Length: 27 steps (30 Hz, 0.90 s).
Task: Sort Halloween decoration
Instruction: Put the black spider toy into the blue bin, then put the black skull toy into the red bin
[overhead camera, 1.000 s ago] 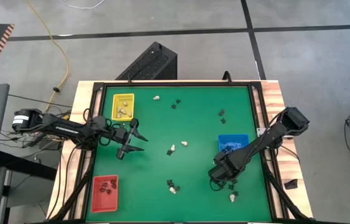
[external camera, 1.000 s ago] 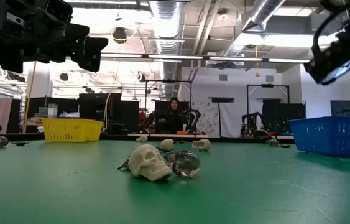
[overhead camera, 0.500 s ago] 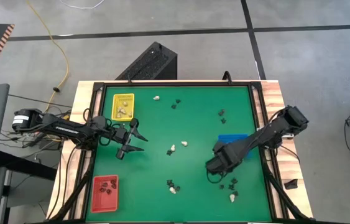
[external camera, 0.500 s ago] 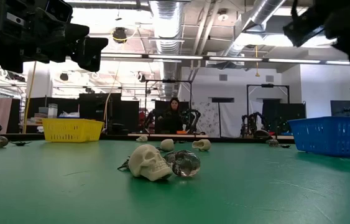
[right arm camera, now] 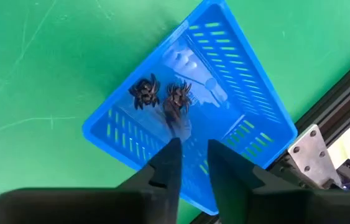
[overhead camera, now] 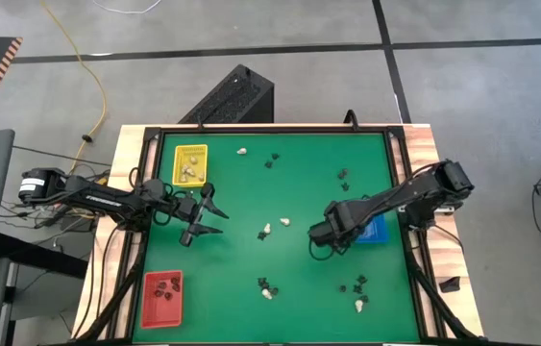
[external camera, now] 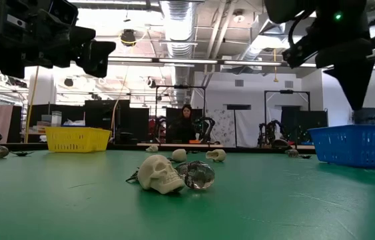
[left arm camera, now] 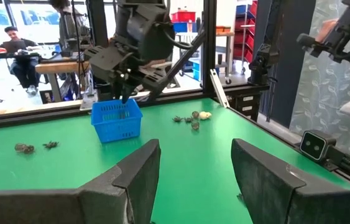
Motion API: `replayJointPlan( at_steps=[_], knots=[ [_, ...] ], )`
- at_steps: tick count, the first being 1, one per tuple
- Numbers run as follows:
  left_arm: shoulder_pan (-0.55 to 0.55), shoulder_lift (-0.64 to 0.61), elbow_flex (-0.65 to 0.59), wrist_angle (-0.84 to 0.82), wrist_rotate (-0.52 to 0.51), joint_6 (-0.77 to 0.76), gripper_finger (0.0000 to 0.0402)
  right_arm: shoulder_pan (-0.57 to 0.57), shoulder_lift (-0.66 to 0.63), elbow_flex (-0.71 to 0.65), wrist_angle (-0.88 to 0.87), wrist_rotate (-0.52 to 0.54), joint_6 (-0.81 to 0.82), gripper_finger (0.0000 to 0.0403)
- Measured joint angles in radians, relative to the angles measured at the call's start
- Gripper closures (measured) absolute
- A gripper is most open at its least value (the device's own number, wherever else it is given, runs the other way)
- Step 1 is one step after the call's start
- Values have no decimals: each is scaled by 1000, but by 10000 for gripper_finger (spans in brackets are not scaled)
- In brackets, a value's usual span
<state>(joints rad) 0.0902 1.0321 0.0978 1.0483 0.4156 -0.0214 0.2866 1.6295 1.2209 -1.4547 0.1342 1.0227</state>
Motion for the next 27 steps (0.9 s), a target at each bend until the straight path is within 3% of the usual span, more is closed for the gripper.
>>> replayJointPlan(
  at_steps=[7, 12, 16, 21, 27],
  knots=[
    [0, 0, 0, -4, 0, 1, 212, -42, 0, 0, -18, -1, -22, 224],
    [0, 0, 0, -4, 0, 1, 212, -117, -1, 0, 5, 29, -90, 208],
    [0, 0, 0, -4, 0, 1, 212, -282, -1, 0, 69, 128, -197, 212],
    [0, 0, 0, -3, 0, -12, 212, -524, -1, 0, 207, 132, -344, 214],
    [0, 0, 0, -4, 0, -13, 212, -757, 1, 0, 365, 133, -354, 213]
  ],
)
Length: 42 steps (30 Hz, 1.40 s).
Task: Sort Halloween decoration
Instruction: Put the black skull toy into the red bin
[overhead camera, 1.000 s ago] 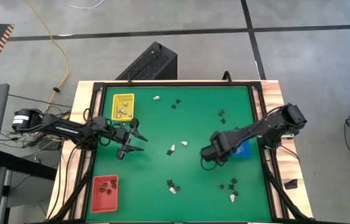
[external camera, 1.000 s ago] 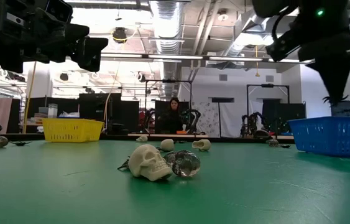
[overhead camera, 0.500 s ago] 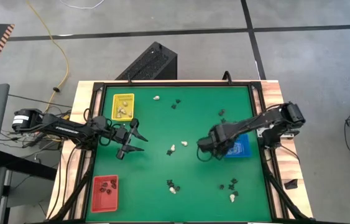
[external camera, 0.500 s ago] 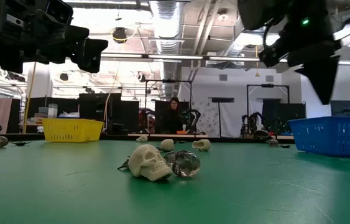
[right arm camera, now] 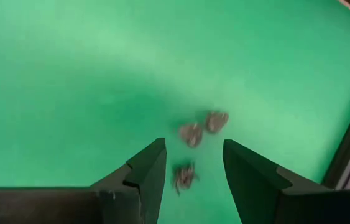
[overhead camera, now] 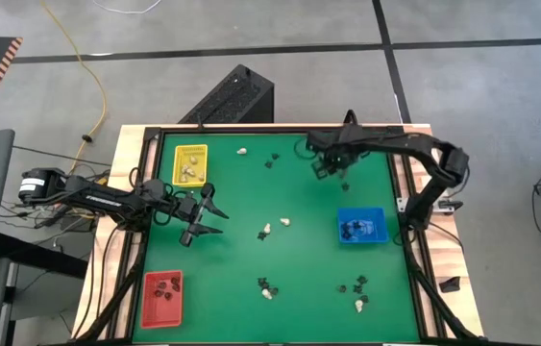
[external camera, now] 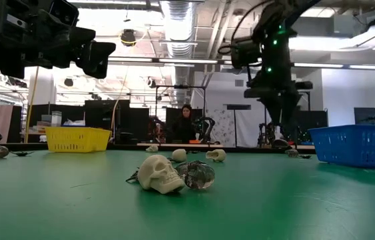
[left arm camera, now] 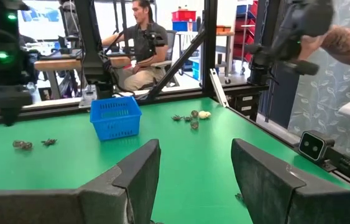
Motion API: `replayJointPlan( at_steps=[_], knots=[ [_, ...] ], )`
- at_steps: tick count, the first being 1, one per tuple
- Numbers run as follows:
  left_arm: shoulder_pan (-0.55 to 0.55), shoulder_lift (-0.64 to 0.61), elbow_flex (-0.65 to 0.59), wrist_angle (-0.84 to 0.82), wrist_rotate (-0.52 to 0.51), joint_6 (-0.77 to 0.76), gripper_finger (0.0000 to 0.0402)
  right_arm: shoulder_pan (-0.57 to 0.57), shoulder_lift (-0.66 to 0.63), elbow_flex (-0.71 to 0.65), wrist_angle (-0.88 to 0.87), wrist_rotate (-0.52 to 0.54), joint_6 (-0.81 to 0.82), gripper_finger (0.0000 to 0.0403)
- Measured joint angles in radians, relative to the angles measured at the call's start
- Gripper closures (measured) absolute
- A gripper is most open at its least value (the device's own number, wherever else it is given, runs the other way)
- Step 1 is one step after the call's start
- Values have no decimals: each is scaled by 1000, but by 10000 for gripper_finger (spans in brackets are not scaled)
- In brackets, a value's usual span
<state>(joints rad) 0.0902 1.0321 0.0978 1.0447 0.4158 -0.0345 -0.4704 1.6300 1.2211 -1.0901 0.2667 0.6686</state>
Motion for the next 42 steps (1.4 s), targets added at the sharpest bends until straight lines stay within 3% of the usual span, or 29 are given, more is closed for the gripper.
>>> replayJointPlan(
  at_steps=[5, 14, 27, 42],
  knots=[
    [0, 0, 0, 0, 0, -4, 212, -69, 26, -7, 51, -1, 0, 213],
    [0, 0, 0, -6, 34, -17, 212, -124, 0, -186, 207, -29, -2, 213],
    [0, 0, 0, -7, 32, -16, 212, -132, -4, -359, 476, -58, 65, 214],
    [0, 0, 0, -7, 30, -15, 212, -49, -3, -377, 461, -32, 94, 214]
  ],
)
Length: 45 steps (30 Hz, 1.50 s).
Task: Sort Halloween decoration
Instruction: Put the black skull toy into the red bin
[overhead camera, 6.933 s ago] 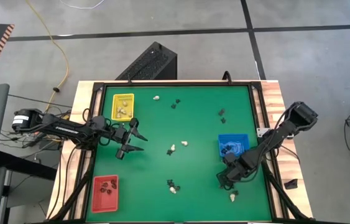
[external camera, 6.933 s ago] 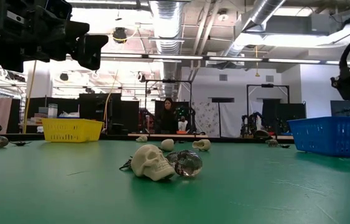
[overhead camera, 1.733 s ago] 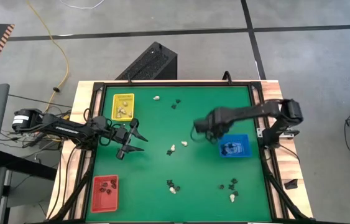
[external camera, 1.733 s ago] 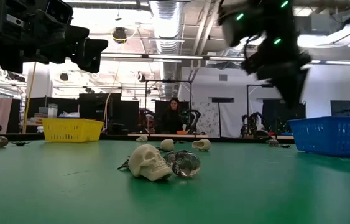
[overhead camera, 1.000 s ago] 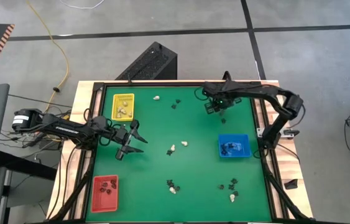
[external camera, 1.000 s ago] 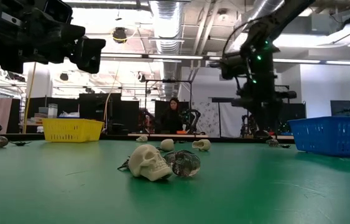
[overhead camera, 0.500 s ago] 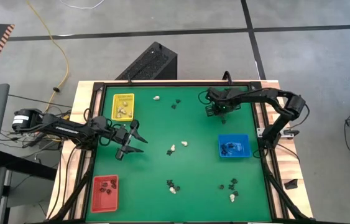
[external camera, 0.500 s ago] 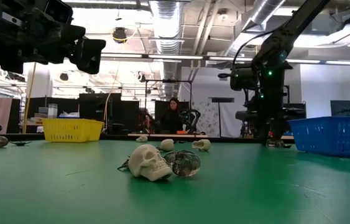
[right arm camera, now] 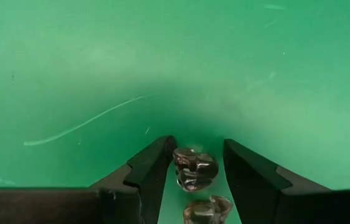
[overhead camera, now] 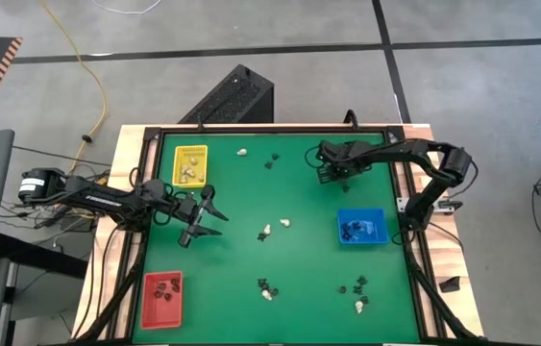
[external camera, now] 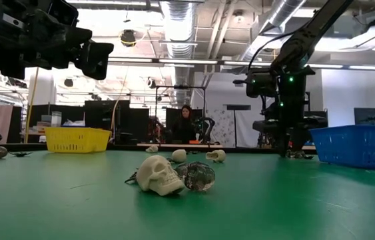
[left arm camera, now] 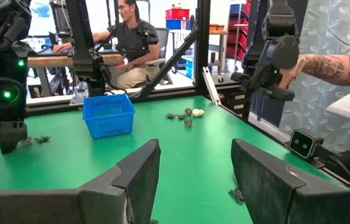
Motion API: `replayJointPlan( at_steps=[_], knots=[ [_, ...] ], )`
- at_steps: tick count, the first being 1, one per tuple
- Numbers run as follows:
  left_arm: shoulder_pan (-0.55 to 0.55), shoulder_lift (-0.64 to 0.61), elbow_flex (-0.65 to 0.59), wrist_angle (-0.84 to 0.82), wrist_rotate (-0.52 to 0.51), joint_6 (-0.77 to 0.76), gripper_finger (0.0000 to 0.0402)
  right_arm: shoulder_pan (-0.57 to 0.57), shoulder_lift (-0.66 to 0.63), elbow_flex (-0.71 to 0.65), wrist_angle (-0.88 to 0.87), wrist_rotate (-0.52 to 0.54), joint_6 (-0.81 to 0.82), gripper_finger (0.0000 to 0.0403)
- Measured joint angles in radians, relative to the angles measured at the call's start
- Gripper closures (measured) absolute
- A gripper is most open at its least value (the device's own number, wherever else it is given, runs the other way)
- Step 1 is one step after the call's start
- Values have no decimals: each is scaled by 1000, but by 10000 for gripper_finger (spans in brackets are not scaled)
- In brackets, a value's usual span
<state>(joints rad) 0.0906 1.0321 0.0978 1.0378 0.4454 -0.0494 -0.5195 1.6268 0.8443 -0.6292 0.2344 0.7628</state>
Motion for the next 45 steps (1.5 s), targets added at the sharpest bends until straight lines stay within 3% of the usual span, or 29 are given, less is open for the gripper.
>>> replayJointPlan(
  at_steps=[9, 19, 28, 38, 45],
  knots=[
    [0, 0, 0, 0, 0, 0, 212, 8, 1, -1, -26, -6, 0, 218],
    [0, 0, 0, 0, 0, 0, 212, 9, 0, -1, -35, -10, -6, 282],
    [0, 0, 0, 0, 0, 11, 212, 78, 8, 73, -69, 1, -41, 275],
    [0, 0, 0, 0, -67, 23, 212, 325, 5, 308, 15, 16, -89, 279],
    [0, 0, 0, 0, -117, 21, 212, 617, 19, 329, 518, 22, -264, 279]
  ],
)
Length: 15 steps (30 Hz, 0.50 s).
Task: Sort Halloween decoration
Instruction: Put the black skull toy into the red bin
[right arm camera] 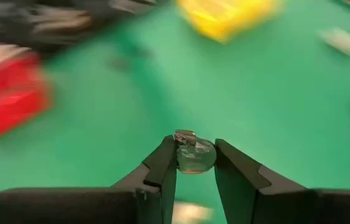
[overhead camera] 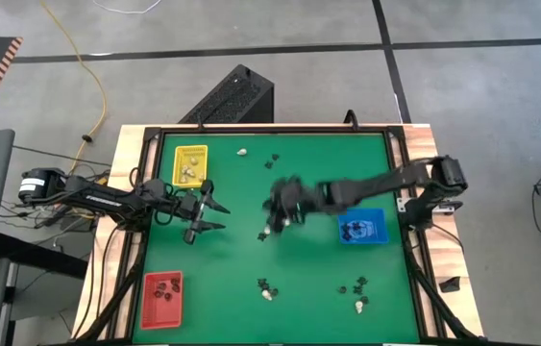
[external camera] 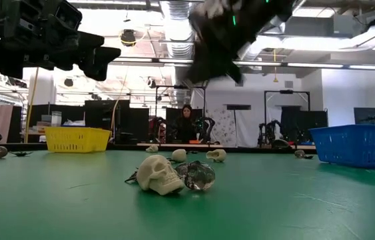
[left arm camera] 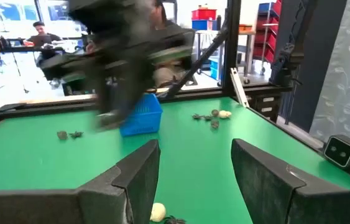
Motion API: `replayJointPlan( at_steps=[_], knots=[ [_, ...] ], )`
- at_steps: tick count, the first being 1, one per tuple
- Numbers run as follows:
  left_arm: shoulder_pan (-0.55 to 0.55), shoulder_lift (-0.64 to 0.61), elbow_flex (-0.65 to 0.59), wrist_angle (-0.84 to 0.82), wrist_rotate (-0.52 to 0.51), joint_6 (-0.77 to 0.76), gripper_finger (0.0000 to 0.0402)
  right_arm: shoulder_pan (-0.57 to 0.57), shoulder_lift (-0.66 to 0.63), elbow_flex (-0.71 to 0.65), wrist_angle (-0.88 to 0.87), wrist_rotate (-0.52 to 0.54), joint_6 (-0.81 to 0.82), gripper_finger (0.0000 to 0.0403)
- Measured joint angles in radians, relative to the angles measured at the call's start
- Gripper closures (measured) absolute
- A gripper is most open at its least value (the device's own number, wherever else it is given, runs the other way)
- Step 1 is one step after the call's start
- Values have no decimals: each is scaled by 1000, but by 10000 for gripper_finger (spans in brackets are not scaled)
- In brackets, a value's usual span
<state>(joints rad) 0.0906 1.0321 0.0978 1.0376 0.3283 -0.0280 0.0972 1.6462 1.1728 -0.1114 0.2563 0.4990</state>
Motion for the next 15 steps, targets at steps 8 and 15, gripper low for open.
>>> replayJointPlan(
  at_steps=[8, 15],
  knots=[
    [0, 0, 0, 8, -48, -6, 212, 223, 231, 56, 626, -1, -252, 279],
    [0, -1, -1, 6, -46, -19, 212, 215, 568, 423, 730, -241, -285, 279]
  ],
)
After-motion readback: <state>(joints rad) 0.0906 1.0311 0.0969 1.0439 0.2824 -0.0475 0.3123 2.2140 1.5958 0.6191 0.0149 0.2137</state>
